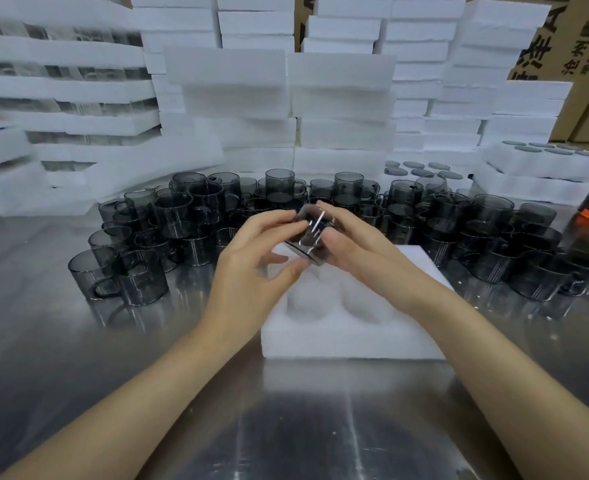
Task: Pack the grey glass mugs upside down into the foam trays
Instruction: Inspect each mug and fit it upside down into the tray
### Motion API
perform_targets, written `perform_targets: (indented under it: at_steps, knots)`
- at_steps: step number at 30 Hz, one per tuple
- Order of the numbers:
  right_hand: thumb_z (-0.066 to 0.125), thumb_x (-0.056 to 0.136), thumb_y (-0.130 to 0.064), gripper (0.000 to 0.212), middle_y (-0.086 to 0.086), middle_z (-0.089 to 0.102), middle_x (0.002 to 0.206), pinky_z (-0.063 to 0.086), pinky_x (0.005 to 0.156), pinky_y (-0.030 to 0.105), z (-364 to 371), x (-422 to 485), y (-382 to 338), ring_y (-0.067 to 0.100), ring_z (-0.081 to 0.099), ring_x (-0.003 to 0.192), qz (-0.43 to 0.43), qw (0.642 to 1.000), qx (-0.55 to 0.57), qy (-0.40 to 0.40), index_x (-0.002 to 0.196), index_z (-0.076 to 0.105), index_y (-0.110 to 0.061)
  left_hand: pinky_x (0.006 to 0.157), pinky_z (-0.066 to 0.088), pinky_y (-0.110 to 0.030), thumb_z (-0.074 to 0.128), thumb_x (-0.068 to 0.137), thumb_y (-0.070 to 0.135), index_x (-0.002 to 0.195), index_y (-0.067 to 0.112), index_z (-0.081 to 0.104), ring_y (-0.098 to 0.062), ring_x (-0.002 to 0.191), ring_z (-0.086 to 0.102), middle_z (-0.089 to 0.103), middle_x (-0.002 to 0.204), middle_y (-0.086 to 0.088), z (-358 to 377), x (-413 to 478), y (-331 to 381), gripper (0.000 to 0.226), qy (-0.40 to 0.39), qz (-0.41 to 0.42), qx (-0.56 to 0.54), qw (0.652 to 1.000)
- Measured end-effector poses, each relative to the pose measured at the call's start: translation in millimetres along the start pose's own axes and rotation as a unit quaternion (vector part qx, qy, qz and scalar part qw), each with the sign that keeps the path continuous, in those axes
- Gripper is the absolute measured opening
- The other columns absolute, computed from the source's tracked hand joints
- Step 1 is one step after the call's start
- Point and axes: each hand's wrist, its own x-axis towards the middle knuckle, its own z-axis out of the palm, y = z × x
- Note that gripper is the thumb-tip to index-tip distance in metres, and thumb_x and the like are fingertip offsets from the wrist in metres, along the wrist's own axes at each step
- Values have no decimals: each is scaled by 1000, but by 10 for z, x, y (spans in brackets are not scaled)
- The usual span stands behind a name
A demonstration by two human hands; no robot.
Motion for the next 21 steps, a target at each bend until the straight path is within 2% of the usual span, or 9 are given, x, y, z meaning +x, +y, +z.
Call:
perform_targets:
  at_steps: [3, 6, 8, 11, 12, 14, 17, 19, 21]
  knots:
    - [64, 89, -22, 36, -8, 58, 126, 46, 88, 19, -5, 8, 10, 0, 58, 111, -18, 997, -50, 51, 122, 54, -30, 90, 52, -28, 65, 84, -3, 119, 21, 64, -19, 122, 54, 56, 127, 4, 23, -7, 31, 43, -9, -2, -18, 1000]
    - [69, 87, -10, 34, -3, 57, 123, 46, 93, 25, 10, 4, 42, 7, 58, 111, -25, 991, -127, 42, 114, 54, -23, 103, 42, -25, 55, 85, -9, 128, 24, 56, -6, 129, 45, 50, 133, 9, 33, -5, 5, 55, -5, -73, 34, 997]
    - [71, 86, -14, 22, -1, 52, 133, 44, 90, 25, 53, 12, 58, 3, 56, 104, -38, 970, -238, 29, 101, 56, -22, 112, 29, -24, 53, 88, -2, 141, 28, 42, 1, 136, 31, 38, 146, 12, 54, -27, -23, 62, -35, -139, 66, 987]
    - [70, 86, -27, 16, -8, 46, 143, 36, 75, 14, 96, 67, 59, 3, 54, 90, -54, 925, -375, 35, 90, 55, -20, 112, 20, -23, 48, 92, 5, 150, 35, 19, 3, 142, 18, 23, 156, 13, 94, -49, -39, 72, -83, -234, -19, 969]
    - [69, 87, -28, 17, -7, 49, 140, 34, 71, 12, 102, 90, 50, 8, 54, 89, -46, 916, -396, 37, 88, 55, -18, 114, 19, -24, 47, 92, 4, 151, 34, 16, 3, 141, 17, 22, 157, 12, 108, -41, -48, 73, -86, -257, -39, 962]
    - [66, 89, -27, 19, 0, 60, 117, 36, 67, 19, 121, 134, 32, 15, 53, 83, -36, 906, -420, 37, 85, 54, -14, 115, 19, -27, 45, 90, 2, 151, 31, 18, 1, 140, 20, 27, 154, 13, 133, -18, -75, 73, -81, -284, -40, 955]
    - [63, 91, -22, 17, -1, 50, 94, 34, 67, 29, 180, 172, 35, 17, 45, 74, -45, 883, -465, 37, 87, 53, -10, 100, 29, -19, 48, 89, 3, 144, 36, 30, 9, 123, 37, 40, 128, 28, 154, -6, -83, 67, -45, -290, -27, 956]
    - [61, 91, -21, 14, -1, 49, 97, 38, 70, 32, 203, 174, 53, 19, 48, 79, -50, 870, -488, 42, 95, 54, -9, 88, 31, -9, 49, 88, 1, 137, 40, 35, 18, 109, 41, 44, 117, 32, 157, -3, -77, 64, -19, -281, -19, 959]
    - [60, 90, -21, 23, -1, 51, 101, 40, 74, 36, 215, 164, 62, 25, 50, 86, -46, 869, -489, 54, 107, 49, -10, 81, 33, -1, 49, 87, -4, 138, 35, 38, 17, 108, 44, 48, 117, 28, 153, 16, -90, 65, -4, -273, -10, 962]
